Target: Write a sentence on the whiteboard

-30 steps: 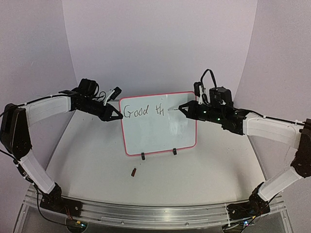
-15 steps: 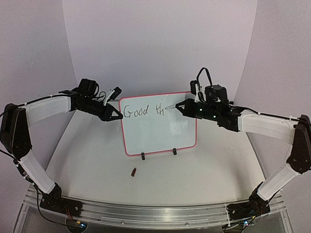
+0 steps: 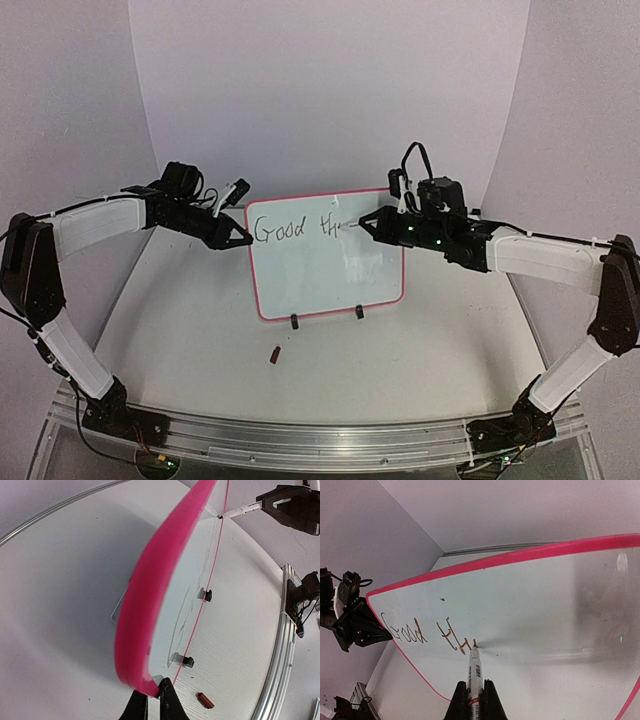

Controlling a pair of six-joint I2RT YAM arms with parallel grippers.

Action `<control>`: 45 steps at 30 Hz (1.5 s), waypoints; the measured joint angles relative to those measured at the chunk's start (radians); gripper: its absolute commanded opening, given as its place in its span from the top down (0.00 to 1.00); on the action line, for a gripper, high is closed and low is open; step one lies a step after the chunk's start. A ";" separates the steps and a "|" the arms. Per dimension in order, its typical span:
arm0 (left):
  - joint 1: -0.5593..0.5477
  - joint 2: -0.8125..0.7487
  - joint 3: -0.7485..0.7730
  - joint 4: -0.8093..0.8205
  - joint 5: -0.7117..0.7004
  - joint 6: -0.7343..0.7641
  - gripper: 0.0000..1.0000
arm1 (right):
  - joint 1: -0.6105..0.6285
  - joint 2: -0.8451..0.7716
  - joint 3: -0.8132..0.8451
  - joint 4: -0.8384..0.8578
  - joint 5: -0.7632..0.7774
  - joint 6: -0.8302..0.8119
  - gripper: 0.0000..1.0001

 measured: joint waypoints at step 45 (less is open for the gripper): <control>0.000 0.000 0.000 -0.002 0.001 0.001 1.00 | 0.000 -0.031 0.031 -0.022 -0.012 -0.009 1.00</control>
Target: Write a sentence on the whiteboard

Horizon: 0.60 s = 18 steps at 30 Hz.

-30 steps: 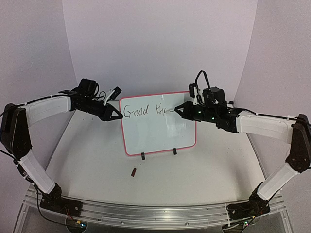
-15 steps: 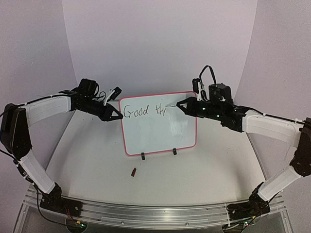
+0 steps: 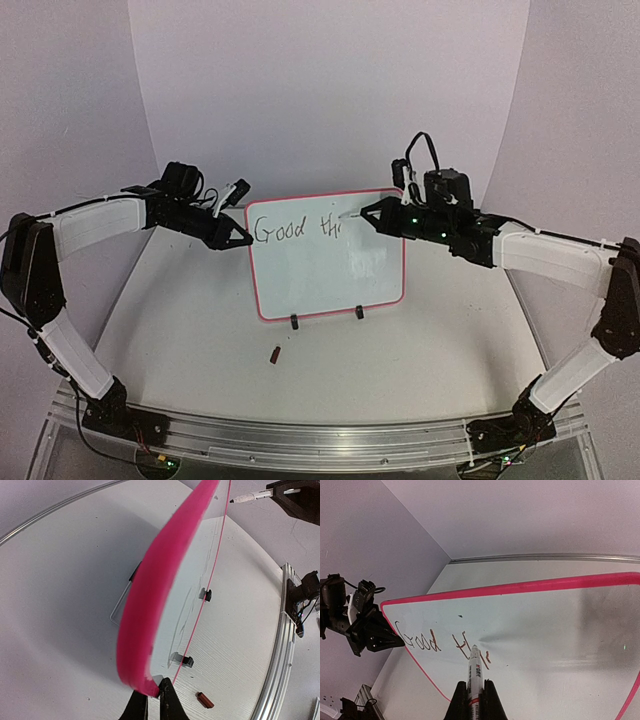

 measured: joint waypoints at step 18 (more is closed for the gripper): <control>0.000 0.000 0.000 0.000 -0.001 0.000 1.00 | 0.000 0.021 0.002 -0.001 0.032 -0.005 1.00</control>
